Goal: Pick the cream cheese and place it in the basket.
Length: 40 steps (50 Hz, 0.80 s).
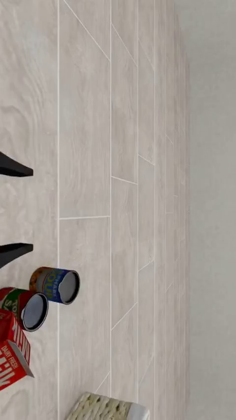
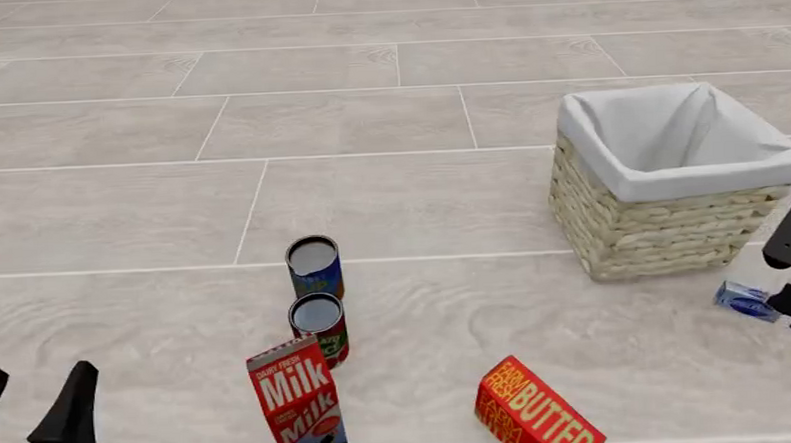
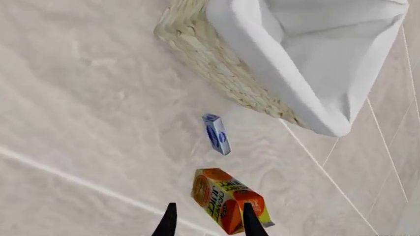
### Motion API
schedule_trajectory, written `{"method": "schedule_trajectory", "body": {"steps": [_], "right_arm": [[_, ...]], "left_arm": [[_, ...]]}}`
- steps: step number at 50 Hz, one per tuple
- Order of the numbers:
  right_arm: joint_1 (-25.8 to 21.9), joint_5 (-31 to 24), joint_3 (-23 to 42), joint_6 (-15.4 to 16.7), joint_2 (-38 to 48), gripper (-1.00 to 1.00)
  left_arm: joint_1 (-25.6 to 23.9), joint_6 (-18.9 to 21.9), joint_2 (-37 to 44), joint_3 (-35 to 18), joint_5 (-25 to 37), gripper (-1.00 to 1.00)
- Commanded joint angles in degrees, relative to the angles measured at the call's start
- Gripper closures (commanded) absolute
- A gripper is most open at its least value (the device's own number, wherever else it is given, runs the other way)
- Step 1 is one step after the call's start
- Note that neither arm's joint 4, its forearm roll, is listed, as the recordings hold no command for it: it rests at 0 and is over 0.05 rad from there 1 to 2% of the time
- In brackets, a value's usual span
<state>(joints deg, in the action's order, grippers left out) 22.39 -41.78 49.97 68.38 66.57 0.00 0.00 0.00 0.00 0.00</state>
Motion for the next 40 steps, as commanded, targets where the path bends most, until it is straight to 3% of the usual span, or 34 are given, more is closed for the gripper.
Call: {"method": "schedule_trajectory", "body": {"steps": [1, 3, 12, 20, 23, 37, 40], "right_arm": [[2.0, 6.0, -3.4, 1.8, 3.5, -1.00], [4.6, 9.4, -6.1, 5.9, 3.8, -1.00], [5.0, 11.7, -5.4, 4.6, 6.8, -1.00], [7.8, 14.8, -7.0, 8.9, 7.3, -1.00], [6.4, 14.0, -4.2, 6.6, 7.8, -1.00], [6.4, 18.3, -2.7, 6.9, 11.3, -1.00], [3.9, 17.8, 0.0, 3.5, 12.0, -1.00]], "left_arm": [[0.0, 0.0, 0.0, 0.0, 0.0, -1.00], [0.0, 0.0, 0.0, 0.0, 0.0, -1.00], [0.0, 0.0, 0.0, 0.0, 0.0, -1.00], [0.0, 0.0, 0.0, 0.0, 0.0, -1.00], [0.0, 0.0, 0.0, 0.0, 0.0, -1.00], [0.0, 0.0, 0.0, 0.0, 0.0, -1.00], [0.0, 0.0, 0.0, 0.0, 0.0, -1.00]]}}
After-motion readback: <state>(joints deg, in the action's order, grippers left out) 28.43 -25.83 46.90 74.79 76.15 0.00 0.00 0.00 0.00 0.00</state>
